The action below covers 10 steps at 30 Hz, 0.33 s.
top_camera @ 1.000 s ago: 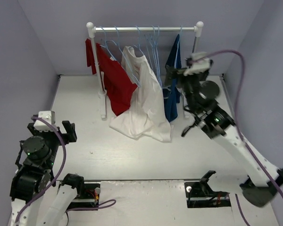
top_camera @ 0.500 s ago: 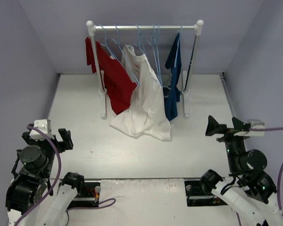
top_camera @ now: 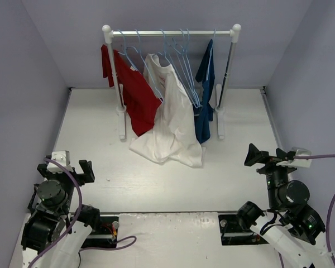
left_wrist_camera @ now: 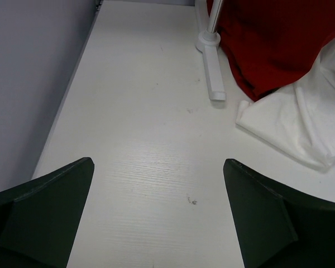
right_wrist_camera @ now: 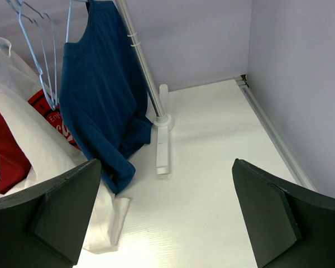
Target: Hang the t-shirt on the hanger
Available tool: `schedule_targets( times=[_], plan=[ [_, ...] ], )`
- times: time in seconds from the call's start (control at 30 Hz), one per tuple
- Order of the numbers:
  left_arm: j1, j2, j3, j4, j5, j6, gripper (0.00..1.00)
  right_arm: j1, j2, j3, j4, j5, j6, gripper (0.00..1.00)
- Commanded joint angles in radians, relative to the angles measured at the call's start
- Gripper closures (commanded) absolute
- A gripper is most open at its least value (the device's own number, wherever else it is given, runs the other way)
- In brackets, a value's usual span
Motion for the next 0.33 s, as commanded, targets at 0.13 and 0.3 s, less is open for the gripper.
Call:
schedule_targets(
  times=[0.13, 0.3],
  plan=[
    [-0.002, -0.025, -0.051, 0.165, 0.018, -0.035, 0.03, 0.000, 0.037, 0.003, 0.052, 0.036, 0.034, 0.00],
    [0.000, -0.019, -0.053, 0.170, 0.030, -0.030, 0.03, 0.001, 0.059, 0.006, 0.052, 0.025, 0.035, 0.00]
  ],
)
